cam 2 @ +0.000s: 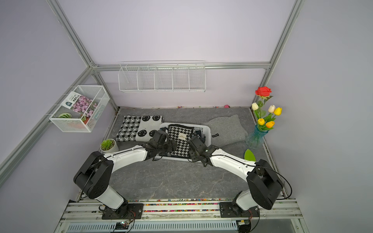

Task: Put the folded scarf in the basket
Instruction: Move the basket to the center of the board.

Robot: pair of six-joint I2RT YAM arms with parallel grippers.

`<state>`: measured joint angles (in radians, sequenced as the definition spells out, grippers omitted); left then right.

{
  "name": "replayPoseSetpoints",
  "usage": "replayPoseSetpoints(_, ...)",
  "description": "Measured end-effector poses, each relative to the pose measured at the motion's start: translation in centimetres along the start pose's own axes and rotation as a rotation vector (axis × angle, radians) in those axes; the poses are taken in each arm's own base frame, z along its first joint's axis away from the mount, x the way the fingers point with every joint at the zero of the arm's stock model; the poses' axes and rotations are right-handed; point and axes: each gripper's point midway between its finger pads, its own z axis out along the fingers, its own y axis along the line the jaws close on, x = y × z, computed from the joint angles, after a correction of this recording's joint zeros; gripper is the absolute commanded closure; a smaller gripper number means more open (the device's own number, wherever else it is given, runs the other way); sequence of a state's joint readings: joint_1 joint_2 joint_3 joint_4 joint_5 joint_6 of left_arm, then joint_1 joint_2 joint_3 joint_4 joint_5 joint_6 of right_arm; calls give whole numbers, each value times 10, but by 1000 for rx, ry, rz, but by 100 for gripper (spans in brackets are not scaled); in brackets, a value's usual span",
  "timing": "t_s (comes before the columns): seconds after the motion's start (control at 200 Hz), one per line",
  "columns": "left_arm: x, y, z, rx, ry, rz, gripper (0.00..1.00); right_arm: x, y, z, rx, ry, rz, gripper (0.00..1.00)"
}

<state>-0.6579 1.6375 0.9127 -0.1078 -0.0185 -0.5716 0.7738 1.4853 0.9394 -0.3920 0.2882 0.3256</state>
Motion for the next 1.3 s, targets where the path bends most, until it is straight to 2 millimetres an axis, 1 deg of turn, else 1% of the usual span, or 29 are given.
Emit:
replayPoseSetpoints(0.11,2,-6,1,31,16,-2,24,0,4,0,-15,-2,-3,54)
replayPoseSetpoints(0.185,4,-11,1,53,26,-5,24,0,10,-2,-33,-6,-11,53)
replayPoseSetpoints(0.245,7,-14,0,59,31,3,23,0,14,-9,-31,-14,-27,53)
replayPoseSetpoints(0.315,17,-17,-7,72,24,20,22,1,20,-25,-15,-47,-60,52)
replayPoseSetpoints(0.415,37,-17,-30,102,19,44,22,3,37,-58,-54,-126,-111,51)
replayPoseSetpoints(0.48,44,-17,-44,115,4,53,22,3,40,-71,-69,-181,-113,51)
replayPoseSetpoints(0.53,43,-16,-53,119,-12,57,22,4,33,-73,-46,-199,-107,51)
replayPoseSetpoints(0.6,37,-16,-61,118,-47,56,22,6,23,-71,7,-192,-107,51)
replayPoseSetpoints(0.75,32,-14,-72,121,-89,52,21,7,6,-74,79,-209,-95,49)
replayPoseSetpoints(0.805,31,-12,-76,115,-103,53,21,6,-6,-76,88,-220,-60,49)
replayPoseSetpoints(0.91,26,-9,-85,108,-140,49,21,6,-38,-77,132,-231,33,47)
replayPoseSetpoints(0.97,24,-7,-92,109,-164,46,21,7,-48,-75,153,-228,61,46)
replayPoseSetpoints(1.059,24,-2,-101,106,-195,45,21,10,-56,-70,160,-215,88,45)
replayPoseSetpoints(1.164,24,3,-104,93,-212,52,20,15,-61,-59,146,-183,123,45)
replayPoseSetpoints(1.304,23,4,-104,85,-215,54,22,22,-58,-42,108,-126,147,50)
